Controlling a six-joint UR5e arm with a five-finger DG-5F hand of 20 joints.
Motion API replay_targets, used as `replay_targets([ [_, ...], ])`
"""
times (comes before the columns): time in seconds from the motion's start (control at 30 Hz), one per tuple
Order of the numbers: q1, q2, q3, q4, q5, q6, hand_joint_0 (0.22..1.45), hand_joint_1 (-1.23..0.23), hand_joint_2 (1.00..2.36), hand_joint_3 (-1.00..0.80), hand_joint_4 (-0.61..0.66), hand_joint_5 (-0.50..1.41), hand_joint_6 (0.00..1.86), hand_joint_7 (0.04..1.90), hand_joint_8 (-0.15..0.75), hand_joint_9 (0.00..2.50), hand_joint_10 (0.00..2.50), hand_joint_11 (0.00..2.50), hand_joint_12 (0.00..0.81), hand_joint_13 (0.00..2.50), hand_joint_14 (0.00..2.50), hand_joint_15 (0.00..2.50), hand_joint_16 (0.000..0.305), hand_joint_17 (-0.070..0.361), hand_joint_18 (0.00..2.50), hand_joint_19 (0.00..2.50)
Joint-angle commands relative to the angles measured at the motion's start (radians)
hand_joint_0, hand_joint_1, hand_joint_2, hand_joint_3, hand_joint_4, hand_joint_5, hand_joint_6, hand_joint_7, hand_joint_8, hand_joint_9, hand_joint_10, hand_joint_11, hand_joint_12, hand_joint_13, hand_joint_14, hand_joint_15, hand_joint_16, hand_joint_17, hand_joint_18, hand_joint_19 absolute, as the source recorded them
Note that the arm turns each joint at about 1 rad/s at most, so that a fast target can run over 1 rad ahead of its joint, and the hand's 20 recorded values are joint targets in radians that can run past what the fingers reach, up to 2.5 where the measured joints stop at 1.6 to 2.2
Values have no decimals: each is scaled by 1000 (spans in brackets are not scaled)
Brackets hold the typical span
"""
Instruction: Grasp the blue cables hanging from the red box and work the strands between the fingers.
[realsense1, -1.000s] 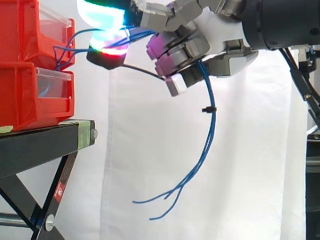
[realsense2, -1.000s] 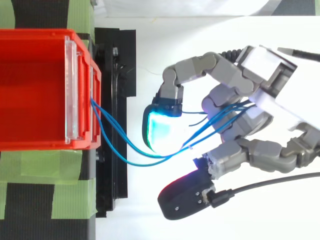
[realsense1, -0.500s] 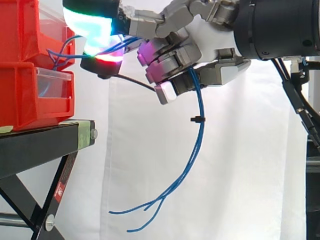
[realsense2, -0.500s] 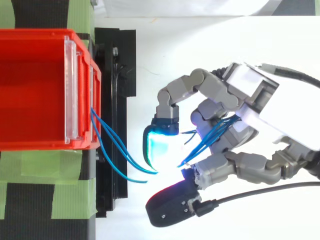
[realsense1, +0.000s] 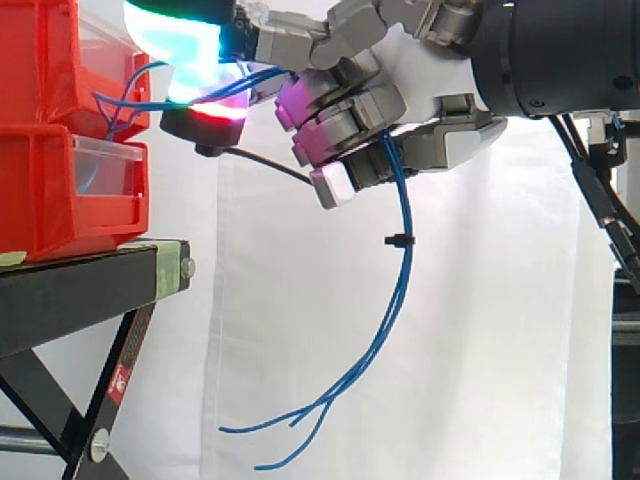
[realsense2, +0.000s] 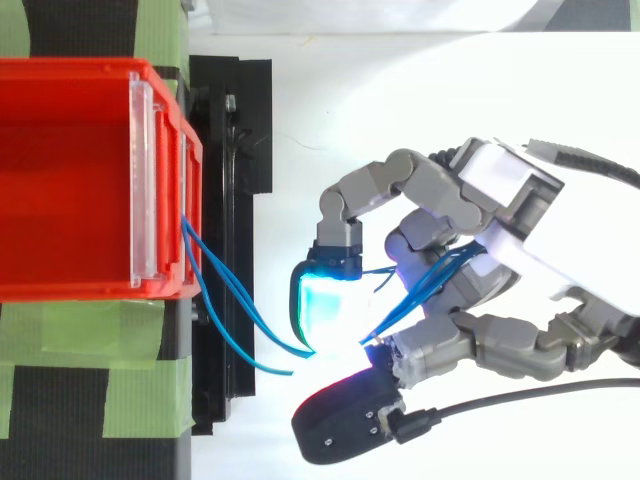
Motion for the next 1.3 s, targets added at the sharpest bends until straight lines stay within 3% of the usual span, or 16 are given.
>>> replay_targets([
  [0.0, 1, 0, 0, 0, 0, 1, 877, -507, 1006, -842, 237, 276, 1252, 1297, 445, 1770, 2500, 2500, 688, 2057, 2500, 1811, 238, 178, 2500, 718],
  [0.4, 1, 0, 0, 0, 3, -3, 880, -441, 1000, -1000, 272, 310, 1278, 1243, 445, 1770, 2500, 2500, 688, 2057, 2500, 1811, 238, 178, 2500, 718],
  [0.73, 1, 0, 0, 8, 14, -32, 895, -448, 1000, -1000, 337, 382, 1075, 1254, 445, 1770, 2500, 2500, 688, 2057, 2500, 1811, 238, 178, 2500, 718],
  [1.07, 1, 0, 0, 8, 26, -32, 847, -467, 1000, -1000, 282, 388, 897, 1296, 445, 1770, 2500, 2500, 688, 2057, 2500, 1811, 238, 178, 2500, 718],
  [1.27, 1, 0, 0, 6, 38, -32, 817, -459, 1000, -1000, 272, 391, 619, 1317, 445, 1770, 2500, 2500, 688, 2057, 2500, 1811, 238, 178, 2500, 718],
])
